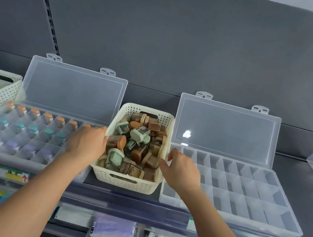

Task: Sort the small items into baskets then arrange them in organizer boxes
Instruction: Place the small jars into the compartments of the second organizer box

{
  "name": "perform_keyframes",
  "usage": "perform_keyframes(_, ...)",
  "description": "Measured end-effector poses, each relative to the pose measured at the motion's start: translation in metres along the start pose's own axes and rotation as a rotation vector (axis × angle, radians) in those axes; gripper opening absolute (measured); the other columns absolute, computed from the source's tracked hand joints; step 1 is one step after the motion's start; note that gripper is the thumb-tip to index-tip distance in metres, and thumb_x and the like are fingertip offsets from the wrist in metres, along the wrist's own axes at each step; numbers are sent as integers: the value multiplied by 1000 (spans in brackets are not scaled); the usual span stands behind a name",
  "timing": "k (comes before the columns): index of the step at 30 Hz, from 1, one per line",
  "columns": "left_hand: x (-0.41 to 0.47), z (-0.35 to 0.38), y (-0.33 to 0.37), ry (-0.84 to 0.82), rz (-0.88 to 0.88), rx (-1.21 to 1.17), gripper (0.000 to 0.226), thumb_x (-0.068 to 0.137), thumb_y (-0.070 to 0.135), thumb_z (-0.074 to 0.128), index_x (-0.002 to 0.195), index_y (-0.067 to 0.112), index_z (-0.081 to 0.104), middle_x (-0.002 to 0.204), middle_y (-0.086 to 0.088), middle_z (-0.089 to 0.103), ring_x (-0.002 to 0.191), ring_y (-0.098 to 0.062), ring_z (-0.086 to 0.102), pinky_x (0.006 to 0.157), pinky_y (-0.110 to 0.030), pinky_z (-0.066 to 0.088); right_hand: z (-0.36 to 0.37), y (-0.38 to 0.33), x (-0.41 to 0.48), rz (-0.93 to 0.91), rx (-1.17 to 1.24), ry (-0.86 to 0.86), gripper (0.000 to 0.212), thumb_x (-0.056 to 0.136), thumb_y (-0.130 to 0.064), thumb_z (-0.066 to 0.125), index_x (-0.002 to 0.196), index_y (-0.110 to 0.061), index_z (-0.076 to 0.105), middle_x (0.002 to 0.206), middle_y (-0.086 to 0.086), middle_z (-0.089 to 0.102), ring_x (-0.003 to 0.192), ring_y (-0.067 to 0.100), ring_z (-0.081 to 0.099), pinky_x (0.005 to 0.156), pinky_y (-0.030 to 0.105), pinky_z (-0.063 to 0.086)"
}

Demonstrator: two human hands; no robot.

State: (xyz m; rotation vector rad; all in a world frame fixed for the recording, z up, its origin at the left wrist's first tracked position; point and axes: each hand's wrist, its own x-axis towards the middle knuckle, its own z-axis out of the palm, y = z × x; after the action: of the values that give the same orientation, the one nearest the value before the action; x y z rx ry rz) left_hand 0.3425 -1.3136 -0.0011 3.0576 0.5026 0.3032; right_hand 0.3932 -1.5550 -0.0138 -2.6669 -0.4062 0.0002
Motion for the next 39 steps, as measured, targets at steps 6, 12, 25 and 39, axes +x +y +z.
perform_keyframes(6,-6,-5,17,142,59,39,28,94,25,52,118,17,62,111,-2,61,104,-22,53,82,-37,47,-13,-3,11,-158,-121,151,23,91,-46,52,88,-23,55,75,-8,59,63,13,55,49,21,38)
perform_keyframes(12,23,-2,35,88,196,56,36,89,8,51,121,22,61,120,4,60,111,-16,49,96,-35,39,-17,-28,51,-435,-82,-3,42,90,-27,59,131,-23,53,130,-4,56,121,20,45,96,36,46)
perform_keyframes(25,87,9,24,-167,449,101,52,81,-2,50,126,23,54,118,3,52,118,-18,44,96,-36,33,7,-35,110,-595,-212,-164,60,79,-30,72,134,-27,49,133,-1,52,128,21,39,110,41,30)
perform_keyframes(39,85,-15,42,-159,276,-526,54,88,35,63,137,31,40,128,12,44,118,-9,44,92,-30,39,-47,-7,116,-432,358,2,47,80,-42,72,120,-20,62,103,-4,60,90,11,59,79,30,52)
